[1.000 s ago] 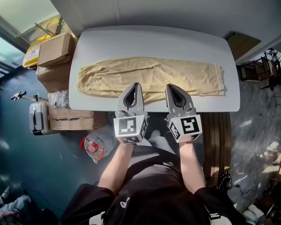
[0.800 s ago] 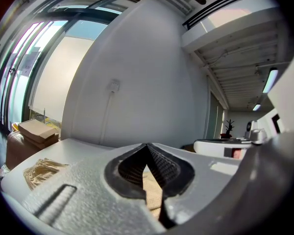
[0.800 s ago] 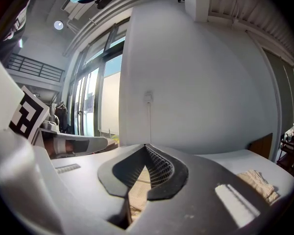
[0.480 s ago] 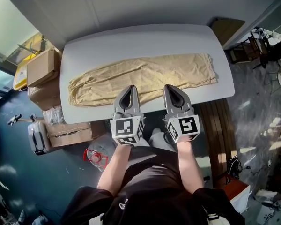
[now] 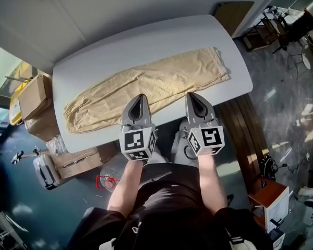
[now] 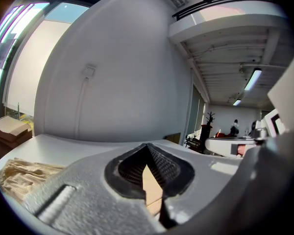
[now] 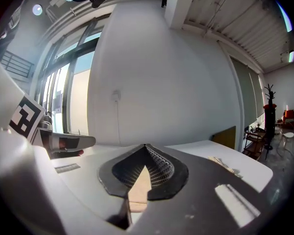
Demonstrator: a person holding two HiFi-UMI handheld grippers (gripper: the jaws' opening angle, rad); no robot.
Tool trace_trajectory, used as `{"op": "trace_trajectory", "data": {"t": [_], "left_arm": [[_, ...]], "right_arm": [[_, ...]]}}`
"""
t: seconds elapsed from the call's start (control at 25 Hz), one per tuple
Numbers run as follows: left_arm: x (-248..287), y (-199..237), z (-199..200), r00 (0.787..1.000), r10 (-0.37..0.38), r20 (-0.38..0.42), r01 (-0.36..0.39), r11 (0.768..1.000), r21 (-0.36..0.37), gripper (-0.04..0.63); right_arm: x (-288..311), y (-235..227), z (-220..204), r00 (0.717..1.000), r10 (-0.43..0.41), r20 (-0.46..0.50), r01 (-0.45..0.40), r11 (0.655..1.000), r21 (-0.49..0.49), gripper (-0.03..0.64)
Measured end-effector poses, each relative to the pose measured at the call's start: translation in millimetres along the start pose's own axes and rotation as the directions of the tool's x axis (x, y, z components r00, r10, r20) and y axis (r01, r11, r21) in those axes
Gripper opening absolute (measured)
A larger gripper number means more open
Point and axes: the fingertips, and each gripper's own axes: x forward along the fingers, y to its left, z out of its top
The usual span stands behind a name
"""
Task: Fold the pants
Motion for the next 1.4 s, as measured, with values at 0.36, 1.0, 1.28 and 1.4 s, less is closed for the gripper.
{"op": "trace_trajectory", "data": {"t": [0.36, 1.0, 1.28, 1.4], "left_arm": [[77, -65, -9, 0.996, -0.077, -0.052, 0.078, 0.997, 0.019, 0.003], [194, -143, -53, 0.973, -0.158, -0.170, 0.165, 0.986, 0.023, 0.003], [224, -159, -71, 0.963, -0.161, -0.214, 0.168, 0.986, 0.013, 0.003], [239, -164, -79, 0.959, -0.164, -0.230, 0.172, 0.985, 0.012, 0.003]], "right_arm": [[16, -93, -8, 0.999, -0.046, -0.029, 0.047, 0.997, 0.054, 0.067], [35, -230, -64, 0.972, -0.136, -0.192, 0.160, 0.981, 0.114, 0.220], [44, -272, -101, 0.947, -0.156, -0.281, 0.212, 0.960, 0.183, 0.284], [50, -289, -119, 0.932, -0.163, -0.323, 0.238, 0.948, 0.211, 0.315]]}}
